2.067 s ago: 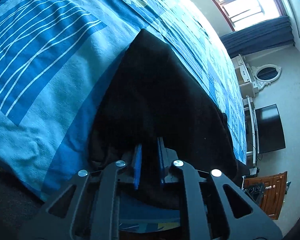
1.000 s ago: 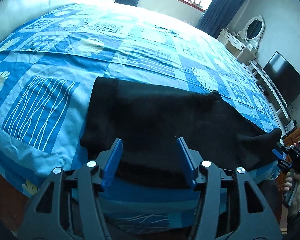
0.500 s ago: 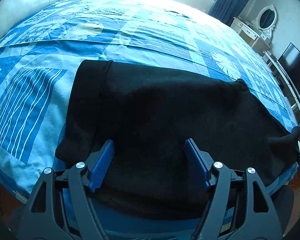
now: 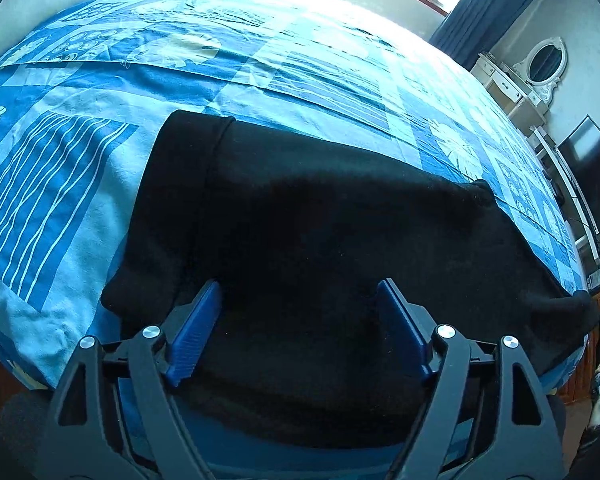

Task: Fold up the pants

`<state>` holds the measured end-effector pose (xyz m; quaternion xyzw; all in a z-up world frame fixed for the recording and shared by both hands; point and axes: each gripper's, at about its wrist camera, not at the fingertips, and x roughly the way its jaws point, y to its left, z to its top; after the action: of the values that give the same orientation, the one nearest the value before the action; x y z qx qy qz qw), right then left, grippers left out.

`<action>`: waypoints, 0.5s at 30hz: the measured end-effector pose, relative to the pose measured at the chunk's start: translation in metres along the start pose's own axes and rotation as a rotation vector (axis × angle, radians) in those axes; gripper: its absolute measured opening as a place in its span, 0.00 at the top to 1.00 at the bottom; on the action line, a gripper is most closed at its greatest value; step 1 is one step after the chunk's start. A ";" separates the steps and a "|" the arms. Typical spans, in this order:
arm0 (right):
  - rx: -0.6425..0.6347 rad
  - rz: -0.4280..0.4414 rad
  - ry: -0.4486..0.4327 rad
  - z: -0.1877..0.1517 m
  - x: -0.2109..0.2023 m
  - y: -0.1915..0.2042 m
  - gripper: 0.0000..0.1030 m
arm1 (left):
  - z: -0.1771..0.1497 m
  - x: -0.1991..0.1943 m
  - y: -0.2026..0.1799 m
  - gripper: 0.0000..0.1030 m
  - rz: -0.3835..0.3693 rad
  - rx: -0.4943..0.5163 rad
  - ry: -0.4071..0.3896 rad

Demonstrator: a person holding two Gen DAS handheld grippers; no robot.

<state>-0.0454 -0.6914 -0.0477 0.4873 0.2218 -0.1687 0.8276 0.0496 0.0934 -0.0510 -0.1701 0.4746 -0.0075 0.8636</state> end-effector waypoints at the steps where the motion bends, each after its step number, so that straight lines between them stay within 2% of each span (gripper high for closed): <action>1: 0.004 -0.023 0.000 0.000 -0.005 -0.009 0.96 | 0.000 0.000 0.001 0.23 -0.006 -0.008 0.000; 5: 0.059 -0.146 0.011 -0.006 -0.006 -0.057 1.00 | 0.001 0.000 0.003 0.23 -0.018 -0.025 0.001; 8: 0.115 -0.170 0.034 -0.008 -0.007 -0.087 1.00 | 0.000 0.000 0.002 0.21 -0.016 -0.012 -0.001; 11: 0.067 -0.196 -0.003 -0.002 -0.020 -0.080 1.00 | -0.003 0.002 -0.003 0.20 0.006 0.020 -0.006; 13: -0.005 -0.163 -0.029 0.011 -0.025 -0.062 0.98 | -0.004 0.003 -0.007 0.18 0.023 0.039 -0.009; 15: -0.097 -0.110 0.008 0.030 -0.015 -0.038 0.97 | -0.004 0.004 -0.009 0.16 0.030 0.042 -0.013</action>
<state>-0.0705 -0.7342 -0.0546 0.4342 0.2592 -0.2010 0.8390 0.0496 0.0835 -0.0533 -0.1448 0.4712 -0.0036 0.8700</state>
